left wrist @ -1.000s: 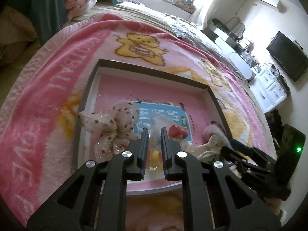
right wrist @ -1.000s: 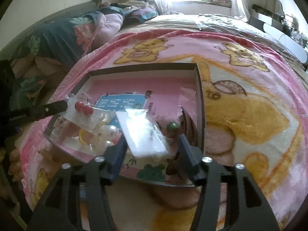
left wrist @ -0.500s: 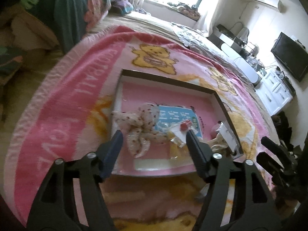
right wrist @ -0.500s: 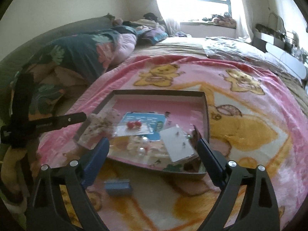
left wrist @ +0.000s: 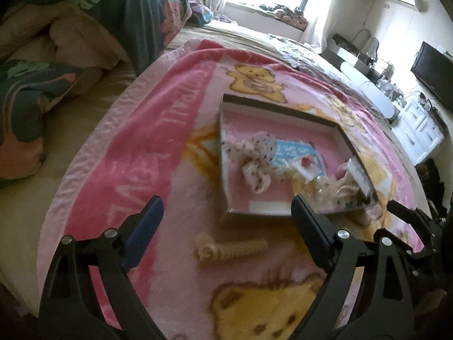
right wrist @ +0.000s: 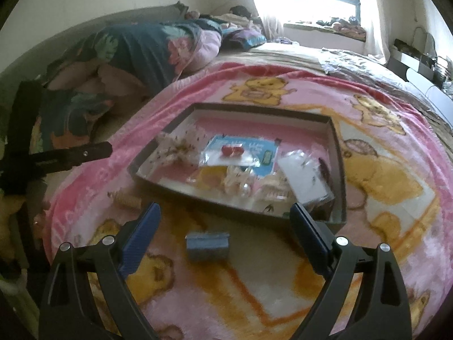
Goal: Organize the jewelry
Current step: 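Grasp the beige spiral hair tie with the left tool while the right tool grasps the blue-grey case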
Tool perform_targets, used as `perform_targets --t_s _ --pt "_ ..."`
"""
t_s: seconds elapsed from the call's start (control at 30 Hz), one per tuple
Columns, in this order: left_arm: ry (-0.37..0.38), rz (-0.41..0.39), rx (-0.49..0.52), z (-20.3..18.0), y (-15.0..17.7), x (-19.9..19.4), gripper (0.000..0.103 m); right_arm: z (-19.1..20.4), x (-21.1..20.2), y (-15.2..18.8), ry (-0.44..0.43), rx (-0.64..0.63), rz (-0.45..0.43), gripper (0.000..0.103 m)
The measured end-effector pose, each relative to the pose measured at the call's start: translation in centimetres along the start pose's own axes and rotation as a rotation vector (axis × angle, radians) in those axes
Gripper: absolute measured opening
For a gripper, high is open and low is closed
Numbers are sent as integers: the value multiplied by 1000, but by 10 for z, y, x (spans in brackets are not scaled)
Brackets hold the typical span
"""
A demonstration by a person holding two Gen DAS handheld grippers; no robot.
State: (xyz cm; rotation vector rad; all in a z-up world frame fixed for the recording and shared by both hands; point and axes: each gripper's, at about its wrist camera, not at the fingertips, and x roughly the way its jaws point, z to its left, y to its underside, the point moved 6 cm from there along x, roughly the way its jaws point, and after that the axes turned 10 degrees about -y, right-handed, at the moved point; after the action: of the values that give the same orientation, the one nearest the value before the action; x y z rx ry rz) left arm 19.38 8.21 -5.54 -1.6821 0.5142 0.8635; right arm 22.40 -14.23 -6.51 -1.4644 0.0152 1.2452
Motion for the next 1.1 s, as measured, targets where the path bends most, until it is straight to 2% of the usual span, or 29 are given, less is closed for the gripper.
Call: perform_targets --t_s 0.33,0.53,0.6,0.77,0.97,1.0,1.1 --pt "-19 81 43 9 38 15 85 6 27 21 10 -21 78 92" --pt "21 117 40 10 52 30 84 6 38 28 10 -29 105 92" --pt "55 119 45 9 54 33 84 5 41 30 10 -31 114 92" --pt "112 143 109 -4 58 45 84 1 48 33 10 -19 130 92" --pt "98 161 109 -18 58 58 84 -1 55 35 11 -18 142 92" --pt "90 161 108 -19 58 60 84 -1 56 36 10 -22 146 91" --pt "65 160 104 -25 58 63 84 0 62 39 0 -29 164 71"
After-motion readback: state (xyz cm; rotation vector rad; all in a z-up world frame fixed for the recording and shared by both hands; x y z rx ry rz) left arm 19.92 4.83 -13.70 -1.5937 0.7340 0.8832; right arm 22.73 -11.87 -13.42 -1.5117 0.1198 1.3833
